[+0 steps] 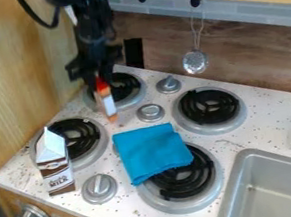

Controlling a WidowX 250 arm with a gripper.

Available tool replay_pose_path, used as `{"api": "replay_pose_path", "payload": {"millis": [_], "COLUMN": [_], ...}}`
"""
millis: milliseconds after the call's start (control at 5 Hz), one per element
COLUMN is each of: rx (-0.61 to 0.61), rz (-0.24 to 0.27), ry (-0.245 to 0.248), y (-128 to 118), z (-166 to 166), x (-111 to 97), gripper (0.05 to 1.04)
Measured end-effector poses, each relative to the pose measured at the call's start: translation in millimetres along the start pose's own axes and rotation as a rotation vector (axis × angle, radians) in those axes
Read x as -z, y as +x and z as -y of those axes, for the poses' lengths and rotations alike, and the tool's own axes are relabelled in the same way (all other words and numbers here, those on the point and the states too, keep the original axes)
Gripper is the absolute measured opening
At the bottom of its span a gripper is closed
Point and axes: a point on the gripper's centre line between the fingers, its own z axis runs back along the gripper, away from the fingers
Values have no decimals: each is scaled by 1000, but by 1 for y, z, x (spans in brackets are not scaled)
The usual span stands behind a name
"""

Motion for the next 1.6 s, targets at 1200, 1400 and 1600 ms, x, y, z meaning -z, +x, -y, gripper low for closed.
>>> {"api": "replay_pose_path", "payload": {"millis": [1200,1400,1600], "rx": [267,356,434], "rz": [-57,-81,-75], "ry": [-105,-102,-116], "y": [-120,-144,-158], "z": [-8,21,50], "x": [-101,-89,-89], "gripper": [358,358,358]}}
